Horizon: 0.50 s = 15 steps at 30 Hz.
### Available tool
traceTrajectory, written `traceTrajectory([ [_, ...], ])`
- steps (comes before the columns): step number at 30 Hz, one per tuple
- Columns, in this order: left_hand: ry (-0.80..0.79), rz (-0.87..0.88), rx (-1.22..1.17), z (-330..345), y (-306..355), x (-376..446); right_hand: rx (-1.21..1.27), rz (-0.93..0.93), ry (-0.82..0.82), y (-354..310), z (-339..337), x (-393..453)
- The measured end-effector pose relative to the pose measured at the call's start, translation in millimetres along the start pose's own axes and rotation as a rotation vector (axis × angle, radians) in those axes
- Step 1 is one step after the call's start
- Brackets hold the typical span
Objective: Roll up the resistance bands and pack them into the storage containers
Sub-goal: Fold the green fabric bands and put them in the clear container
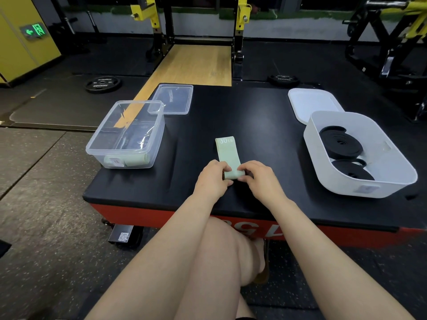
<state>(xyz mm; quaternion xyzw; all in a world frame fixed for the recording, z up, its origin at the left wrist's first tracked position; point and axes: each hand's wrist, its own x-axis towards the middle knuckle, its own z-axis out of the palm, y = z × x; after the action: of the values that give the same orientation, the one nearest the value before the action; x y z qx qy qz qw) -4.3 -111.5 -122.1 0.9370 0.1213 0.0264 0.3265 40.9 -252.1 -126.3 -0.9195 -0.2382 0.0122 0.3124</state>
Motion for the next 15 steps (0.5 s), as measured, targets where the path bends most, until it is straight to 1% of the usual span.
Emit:
traceTrajectory([
  [11, -0.081, -0.018, 0.002, -4.0, 3.6, -16.5, -0.074, 0.007, -0.166, -3.4, -16.9, -10.9],
  [15, -0.111, -0.005, 0.032, -4.8, 6.9, -23.6, -0.085, 0.027, -0.251, -6.3, -23.2, -14.0],
])
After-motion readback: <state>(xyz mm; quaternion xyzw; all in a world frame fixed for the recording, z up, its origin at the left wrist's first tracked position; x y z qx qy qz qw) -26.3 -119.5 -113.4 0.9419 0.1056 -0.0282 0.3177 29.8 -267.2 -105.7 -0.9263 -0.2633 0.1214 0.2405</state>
